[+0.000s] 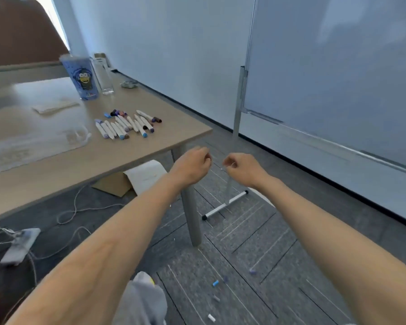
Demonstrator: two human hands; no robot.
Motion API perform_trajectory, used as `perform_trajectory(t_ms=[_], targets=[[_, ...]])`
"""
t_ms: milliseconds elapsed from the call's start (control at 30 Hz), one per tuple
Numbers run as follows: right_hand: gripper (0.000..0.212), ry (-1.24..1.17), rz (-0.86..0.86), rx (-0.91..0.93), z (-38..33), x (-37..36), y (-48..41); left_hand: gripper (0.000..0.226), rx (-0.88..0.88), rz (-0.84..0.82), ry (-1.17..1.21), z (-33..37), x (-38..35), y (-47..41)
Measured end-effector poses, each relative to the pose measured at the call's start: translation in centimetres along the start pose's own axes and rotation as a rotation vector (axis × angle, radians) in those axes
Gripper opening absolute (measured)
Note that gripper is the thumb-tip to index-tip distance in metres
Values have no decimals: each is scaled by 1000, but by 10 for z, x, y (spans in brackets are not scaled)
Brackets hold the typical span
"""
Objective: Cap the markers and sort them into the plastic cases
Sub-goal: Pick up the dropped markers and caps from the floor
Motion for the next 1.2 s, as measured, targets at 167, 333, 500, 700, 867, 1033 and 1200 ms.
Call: perform_trajectory(t_ms=[167, 333, 500, 700, 867, 1033, 1200], targets=[[24, -1, -75, -132, 72, -73, 58, 20, 87, -222, -1, -29, -107, 57], [26, -60, -161, -269, 154, -170, 96, 21, 163, -461, -24, -84, -232, 111], [29, -24, -245, -372, 251, -292, 126, 23, 207, -642, -45, -148, -367, 163], [30, -24, -385, -388, 326, -451, 161, 15, 150, -843, -19, -211, -511, 229], [36, 17, -385, -335, 352, -540, 163, 13, 105, -857, 7, -262, -575, 265], [26, 115, -253, -206, 354, -565, 157, 33, -19, -842, -5, -267, -593, 269], [16, -180, -131, -356, 360, -538, 156, 35, -165, -826, -59, -251, -604, 271]])
Point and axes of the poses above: each hand's wrist, its own y-axis away from the middle knuckle, its own x-axis out of the back of the hand, z = x × y, the point moved 6 cm from there along -y, towards the middle knuckle, and after that the axes turned 2 degrees about y, right-handed, at the moved point
